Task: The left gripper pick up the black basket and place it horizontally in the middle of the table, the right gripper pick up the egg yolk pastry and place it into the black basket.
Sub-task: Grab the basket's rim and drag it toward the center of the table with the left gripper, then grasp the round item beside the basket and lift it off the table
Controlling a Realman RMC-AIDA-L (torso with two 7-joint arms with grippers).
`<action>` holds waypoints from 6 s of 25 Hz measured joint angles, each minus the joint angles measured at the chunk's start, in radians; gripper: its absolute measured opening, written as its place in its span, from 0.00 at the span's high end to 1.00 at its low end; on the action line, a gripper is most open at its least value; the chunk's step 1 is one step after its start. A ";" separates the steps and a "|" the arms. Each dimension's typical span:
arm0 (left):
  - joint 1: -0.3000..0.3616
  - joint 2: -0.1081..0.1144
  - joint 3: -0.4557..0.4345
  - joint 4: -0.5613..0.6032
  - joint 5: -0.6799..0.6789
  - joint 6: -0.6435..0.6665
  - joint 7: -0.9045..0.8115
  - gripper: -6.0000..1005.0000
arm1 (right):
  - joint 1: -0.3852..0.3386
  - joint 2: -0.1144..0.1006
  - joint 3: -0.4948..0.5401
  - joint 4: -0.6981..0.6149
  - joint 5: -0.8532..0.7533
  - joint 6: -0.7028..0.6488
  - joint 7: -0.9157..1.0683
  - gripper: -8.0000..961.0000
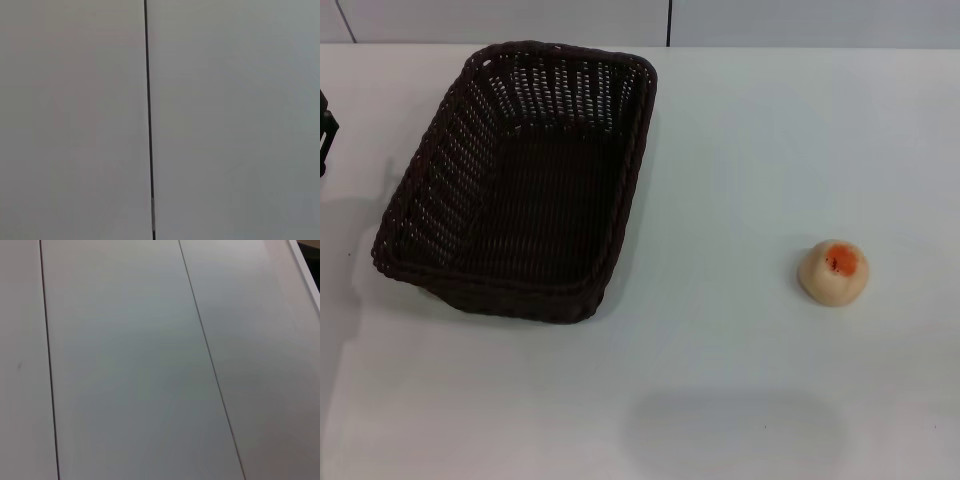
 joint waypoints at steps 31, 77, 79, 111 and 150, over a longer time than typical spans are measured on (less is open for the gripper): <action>0.042 0.086 -0.249 -1.355 0.178 -1.968 0.212 0.25 | 0.003 -0.002 0.000 0.000 -0.005 0.011 0.000 0.20; -0.258 0.013 -0.377 -1.091 0.247 -2.384 0.368 0.54 | 0.009 -0.003 -0.025 -0.001 -0.010 0.026 0.000 0.20; -0.258 0.013 -0.377 -1.091 0.247 -2.384 0.368 0.61 | 0.009 -0.003 -0.025 -0.001 -0.010 0.027 0.000 0.20; -0.510 0.016 -0.608 -1.009 -0.264 -2.718 1.101 0.80 | 0.009 -0.003 -0.061 0.008 -0.011 -0.025 0.000 0.20; -0.564 0.004 -0.547 -0.898 -0.267 -2.419 1.282 0.52 | 0.024 -0.005 -0.091 0.008 -0.011 -0.034 -0.009 0.20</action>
